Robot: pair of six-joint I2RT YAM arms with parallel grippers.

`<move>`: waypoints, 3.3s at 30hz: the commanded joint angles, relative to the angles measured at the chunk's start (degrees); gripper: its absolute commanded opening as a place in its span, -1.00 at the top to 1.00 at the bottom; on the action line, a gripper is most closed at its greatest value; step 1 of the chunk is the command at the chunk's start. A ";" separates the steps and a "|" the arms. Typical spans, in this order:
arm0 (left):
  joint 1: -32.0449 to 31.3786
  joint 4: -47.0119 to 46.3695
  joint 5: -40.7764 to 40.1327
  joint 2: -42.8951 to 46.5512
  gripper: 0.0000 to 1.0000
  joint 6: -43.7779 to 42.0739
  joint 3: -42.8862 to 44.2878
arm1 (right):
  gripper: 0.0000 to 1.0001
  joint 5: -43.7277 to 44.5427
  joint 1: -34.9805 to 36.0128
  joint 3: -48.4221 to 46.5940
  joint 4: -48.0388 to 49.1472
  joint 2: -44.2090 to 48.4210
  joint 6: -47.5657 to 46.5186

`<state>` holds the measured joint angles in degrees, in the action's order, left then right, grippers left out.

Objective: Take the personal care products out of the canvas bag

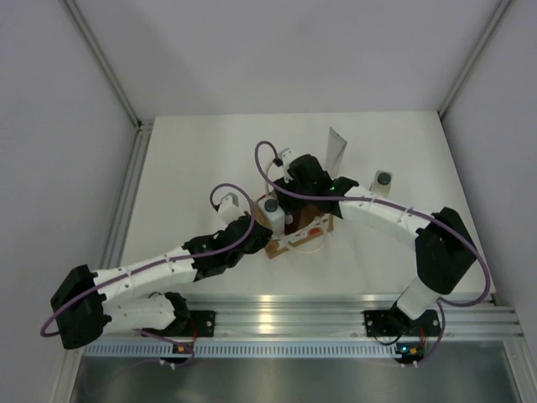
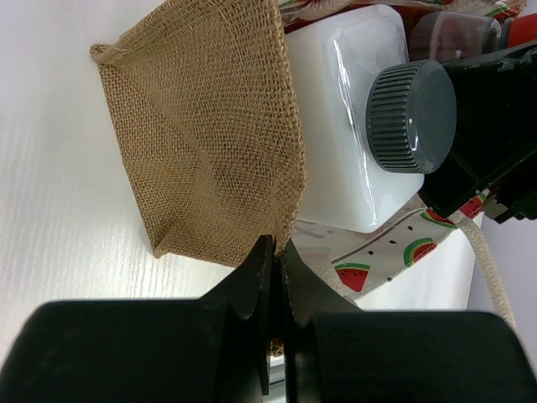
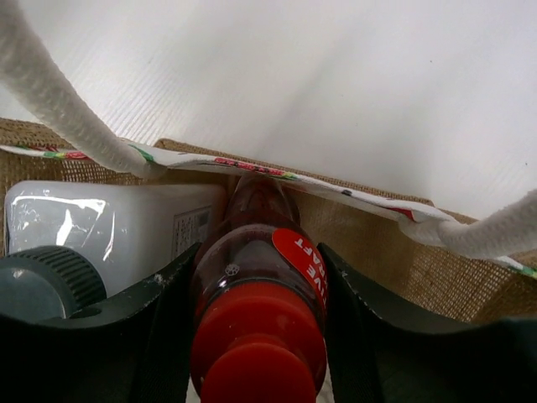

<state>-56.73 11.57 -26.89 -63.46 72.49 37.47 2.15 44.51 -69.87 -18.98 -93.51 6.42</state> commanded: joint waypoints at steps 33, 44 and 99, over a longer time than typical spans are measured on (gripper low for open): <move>0.13 0.73 -2.28 1.06 1.00 0.90 -1.35 | 1.00 17.26 -5.39 -16.26 -18.45 28.38 -2.99; 0.13 0.64 -1.93 0.97 1.00 0.99 -1.18 | 1.00 17.27 -25.06 -7.76 -20.92 37.34 1.23; 0.22 0.73 -2.37 0.44 1.00 -0.86 -0.65 | -0.88 16.30 -41.88 11.43 -4.83 37.87 8.79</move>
<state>-56.73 11.57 -27.09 -62.85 72.66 36.95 16.38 1.78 -52.77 -20.40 -60.20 14.83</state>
